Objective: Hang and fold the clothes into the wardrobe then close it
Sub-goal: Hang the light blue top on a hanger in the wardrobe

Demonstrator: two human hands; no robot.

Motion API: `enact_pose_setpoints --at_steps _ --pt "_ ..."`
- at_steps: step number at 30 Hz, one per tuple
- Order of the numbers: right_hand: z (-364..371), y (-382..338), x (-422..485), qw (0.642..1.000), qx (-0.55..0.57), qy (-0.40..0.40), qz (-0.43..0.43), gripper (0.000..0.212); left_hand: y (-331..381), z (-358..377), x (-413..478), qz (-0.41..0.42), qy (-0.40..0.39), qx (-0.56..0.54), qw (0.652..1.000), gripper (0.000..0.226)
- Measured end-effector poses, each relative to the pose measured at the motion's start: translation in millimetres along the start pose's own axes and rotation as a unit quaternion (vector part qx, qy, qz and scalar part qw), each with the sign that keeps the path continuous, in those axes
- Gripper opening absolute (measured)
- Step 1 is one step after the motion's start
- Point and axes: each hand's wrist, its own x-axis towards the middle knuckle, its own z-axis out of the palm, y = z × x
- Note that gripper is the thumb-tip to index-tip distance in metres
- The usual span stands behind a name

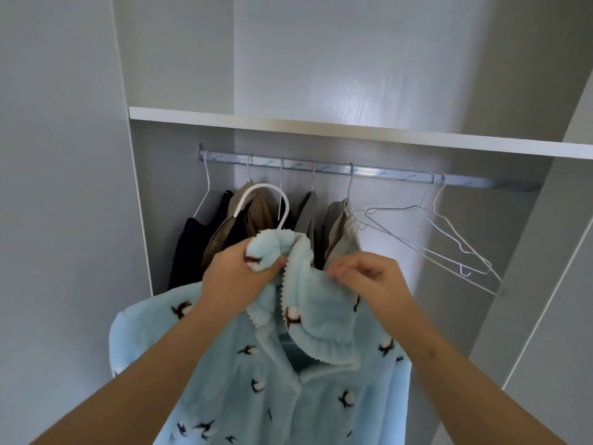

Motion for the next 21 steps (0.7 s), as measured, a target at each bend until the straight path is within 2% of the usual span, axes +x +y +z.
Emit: enact_pose_setpoints --at_steps 1,2,4,5,7,10,11,12,13,14,15,16,17,18,19,20,21 --pt "-3 2 1 1.000 -0.016 0.014 0.000 0.032 -1 -3 2 0.005 0.007 -0.007 1.000 0.023" --pt "-5 5 3 0.996 -0.083 -0.013 0.005 0.032 -1 -5 3 0.009 0.006 -0.015 1.000 0.027" --pt "-2 13 5 0.964 -0.222 -0.129 0.066 0.026 -1 -3 3 0.019 -0.014 -0.014 1.000 0.028" --pt "1 17 5 0.948 -0.263 -0.150 0.096 0.018 0 -2 2 0.016 -0.026 -0.006 1.000 0.026" --pt "2 27 4 0.936 -0.309 -0.116 0.120 0.022 5 -3 4 0.003 -0.036 0.003 0.999 0.021" --pt "-3 41 -3 0.933 -0.317 -0.053 0.161 0.021 5 -13 10 0.027 0.076 0.066 0.995 0.032" --pt "-5 45 -5 0.932 -0.312 -0.040 0.180 0.019 4 -16 8 0.019 0.120 0.058 0.991 0.031" --pt "-7 47 -6 0.933 -0.304 -0.028 0.189 0.022 5 -17 2 0.010 0.131 0.018 0.991 0.028" --pt "-8 48 -5 0.937 -0.289 -0.017 0.196 0.027 3 -17 -5 0.008 0.089 -0.026 0.996 0.024" --pt "-9 48 -4 0.944 -0.264 -0.003 0.196 0.031 3 -15 -13 0.018 -0.008 -0.043 0.999 0.024" --pt "-10 46 -2 0.954 -0.230 0.016 0.193 0.034 1 -13 -21 0.033 -0.150 -0.012 0.988 0.027" --pt "-11 45 0 0.960 -0.202 0.037 0.189 0.037 1 -13 -26 0.040 -0.301 0.025 0.952 0.029" --pt "-11 44 2 0.963 -0.186 0.055 0.187 0.041 -3 -13 -26 0.024 -0.400 0.019 0.916 0.029" --pt "-11 45 3 0.963 -0.186 0.064 0.186 0.044 0 -17 -23 0.007 -0.430 -0.015 0.903 0.026" --pt "-11 45 4 0.961 -0.190 0.066 0.188 0.045 -1 -18 -18 0.019 -0.390 -0.044 0.920 0.021" --pt "-10 46 5 0.959 -0.195 0.069 0.192 0.045 -3 -19 -10 0.049 -0.290 -0.042 0.955 0.019" --pt "-9 47 6 0.959 -0.192 0.072 0.196 0.046 -7 -18 -2 0.097 -0.188 0.045 0.976 0.020"
